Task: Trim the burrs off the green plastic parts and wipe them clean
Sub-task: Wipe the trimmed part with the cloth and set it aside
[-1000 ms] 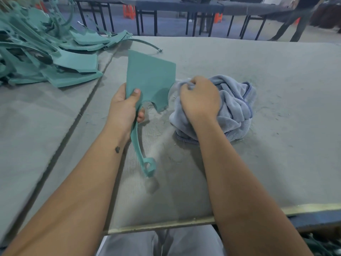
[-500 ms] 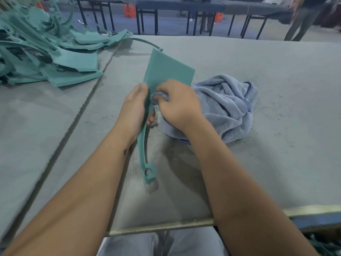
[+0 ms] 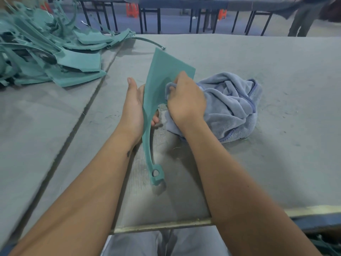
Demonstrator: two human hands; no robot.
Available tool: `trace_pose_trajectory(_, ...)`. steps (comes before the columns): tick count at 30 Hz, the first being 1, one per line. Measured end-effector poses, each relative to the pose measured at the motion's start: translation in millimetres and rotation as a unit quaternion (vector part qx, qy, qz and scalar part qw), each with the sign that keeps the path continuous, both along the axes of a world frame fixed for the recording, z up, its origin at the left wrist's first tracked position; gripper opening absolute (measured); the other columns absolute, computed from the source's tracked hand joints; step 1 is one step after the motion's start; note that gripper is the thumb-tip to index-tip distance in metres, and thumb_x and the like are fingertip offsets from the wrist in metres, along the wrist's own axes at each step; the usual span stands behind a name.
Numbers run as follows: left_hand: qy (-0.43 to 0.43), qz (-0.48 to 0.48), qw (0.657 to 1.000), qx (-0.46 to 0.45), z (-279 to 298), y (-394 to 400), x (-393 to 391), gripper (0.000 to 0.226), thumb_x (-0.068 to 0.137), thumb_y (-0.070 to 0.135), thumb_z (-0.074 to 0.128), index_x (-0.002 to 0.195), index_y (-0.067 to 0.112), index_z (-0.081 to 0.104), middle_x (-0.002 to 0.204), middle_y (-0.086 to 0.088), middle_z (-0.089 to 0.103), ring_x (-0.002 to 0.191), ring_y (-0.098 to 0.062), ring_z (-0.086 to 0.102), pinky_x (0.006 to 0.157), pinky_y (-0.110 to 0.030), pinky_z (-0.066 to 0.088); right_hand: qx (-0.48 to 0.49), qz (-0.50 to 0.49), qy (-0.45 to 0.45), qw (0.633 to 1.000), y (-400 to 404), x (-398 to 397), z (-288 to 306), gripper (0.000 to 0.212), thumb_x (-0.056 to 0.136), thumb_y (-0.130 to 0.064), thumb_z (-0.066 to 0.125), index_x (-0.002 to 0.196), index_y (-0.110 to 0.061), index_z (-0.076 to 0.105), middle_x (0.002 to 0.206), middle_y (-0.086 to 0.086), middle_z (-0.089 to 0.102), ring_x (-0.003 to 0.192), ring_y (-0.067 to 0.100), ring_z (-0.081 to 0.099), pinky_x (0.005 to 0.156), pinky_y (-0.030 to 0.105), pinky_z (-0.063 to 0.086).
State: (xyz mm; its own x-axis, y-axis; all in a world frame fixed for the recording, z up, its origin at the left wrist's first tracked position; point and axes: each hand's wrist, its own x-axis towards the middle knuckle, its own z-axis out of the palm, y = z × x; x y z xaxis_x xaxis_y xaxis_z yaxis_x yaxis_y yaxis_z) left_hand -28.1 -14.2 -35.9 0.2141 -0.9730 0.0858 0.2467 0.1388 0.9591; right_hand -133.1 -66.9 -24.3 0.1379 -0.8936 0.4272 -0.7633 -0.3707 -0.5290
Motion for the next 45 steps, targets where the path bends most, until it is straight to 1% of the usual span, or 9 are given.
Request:
trace_pose_trajectory(7, 0.05, -0.005, 0.999, -0.016, -1, -2, 4, 0.072, 0.102, 0.053, 0.001, 0.089, 0.012, 0.059, 0.051, -0.006, 0.048, 0.034, -0.014, 0.037, 0.034, -0.017, 0.026, -0.035, 0.296, 0.044, 0.954, 11, -2, 10, 0.004, 0.079, -0.014, 0.068, 0.076, -0.016, 0.065, 0.082, -0.003, 0.064, 0.086, 0.019, 0.059, 0.079, 0.044, 0.043)
trace_pose_trajectory(13, 0.011, 0.006, 1.0, 0.019, -5, -4, 2, 0.064, 0.103, 0.054, 0.01, 0.097, 0.015, 0.061, 0.052, -0.004, 0.048, 0.035, -0.012, 0.038, 0.033, -0.018, 0.03, 0.003, 0.111, -0.094, 0.989, 10, 10, 4, 0.01, 0.091, -0.025, 0.059, 0.083, -0.024, 0.052, 0.091, -0.002, 0.066, 0.089, 0.023, 0.06, 0.083, 0.044, 0.046)
trace_pose_trajectory(19, -0.025, 0.094, 0.995, 0.025, 0, -2, 10, 0.015, 0.099, 0.02, 0.049, 0.085, 0.018, 0.056, 0.053, 0.0, 0.05, 0.034, -0.011, 0.039, 0.033, -0.016, 0.029, 0.054, -0.016, -0.105, 0.993, -10, -9, -1, 0.008, 0.094, -0.024, 0.05, 0.091, -0.017, 0.052, 0.094, 0.004, 0.064, 0.088, 0.026, 0.058, 0.078, 0.04, 0.046)
trace_pose_trajectory(24, 0.23, 0.181, 0.956, 0.018, 5, -5, 26, 0.012, 0.101, 0.028, 0.05, 0.098, 0.018, 0.056, 0.058, 0.004, 0.058, 0.04, -0.008, 0.046, 0.041, -0.017, 0.038, 0.056, -0.007, -0.25, 0.967, -9, -25, 5, 0.013, 0.089, -0.027, 0.059, 0.078, -0.026, 0.051, 0.07, -0.013, 0.055, 0.066, 0.002, 0.052, 0.06, 0.018, 0.037)
trace_pose_trajectory(28, 0.41, 0.173, 0.893, -0.059, 6, -10, 33, 0.043, 0.105, 0.036, 0.036, 0.144, 0.019, 0.043, 0.112, -0.004, 0.066, 0.083, -0.014, 0.061, 0.081, -0.026, 0.052, 0.131, 0.194, -0.125, 0.964, -2, -34, 9, 0.002, 0.085, -0.017, 0.067, 0.085, -0.018, 0.069, 0.082, -0.006, 0.066, 0.073, -0.002, 0.055, 0.067, 0.013, 0.042)
trace_pose_trajectory(33, 0.461, 0.201, 0.859, -0.094, 7, -12, 27, 0.042, 0.108, 0.025, 0.029, 0.149, 0.024, 0.036, 0.146, -0.004, 0.048, 0.111, -0.015, 0.065, 0.062, -0.017, 0.054, 0.193, 0.302, -0.114, 0.926, 4, -39, 10, 0.007, 0.09, -0.015, 0.067, 0.091, -0.013, 0.074, 0.083, -0.005, 0.069, 0.077, -0.001, 0.06, 0.072, 0.014, 0.045)
trace_pose_trajectory(38, 0.316, 0.198, 0.928, -0.016, -1, -13, 31, 0.043, 0.098, 0.029, 0.056, 0.135, 0.009, 0.055, 0.084, 0.001, 0.065, 0.056, -0.004, 0.054, 0.052, -0.016, 0.042, 0.209, 0.358, -0.122, 0.901, 8, -42, 14, 0.024, 0.095, -0.018, 0.062, 0.077, -0.003, 0.066, 0.071, 0.003, 0.054, 0.068, 0.007, 0.047, 0.065, 0.015, 0.037)
trace_pose_trajectory(43, 0.112, 0.205, 0.972, -0.001, 4, -7, 23, 0.024, 0.093, 0.035, 0.058, 0.105, 0.016, 0.068, 0.093, -0.002, 0.074, 0.059, -0.009, 0.055, 0.048, -0.021, 0.042, 0.223, 0.389, -0.148, 0.881, 12, -46, 14, 0.02, 0.094, -0.017, 0.063, 0.075, -0.013, 0.066, 0.064, -0.01, 0.055, 0.06, -0.001, 0.049, 0.061, 0.01, 0.039)
trace_pose_trajectory(45, 0.039, 0.219, 0.975, 0.019, 5, -4, 24, 0.027, 0.089, 0.04, 0.058, 0.102, 0.019, 0.068, 0.094, -0.004, 0.074, 0.058, -0.011, 0.056, 0.046, -0.022, 0.044, 0.218, 0.384, -0.157, 0.883, 12, -44, 11, 0.025, 0.093, -0.022, 0.064, 0.081, -0.001, 0.067, 0.066, -0.011, 0.058, 0.061, -0.001, 0.052, 0.062, 0.011, 0.04)
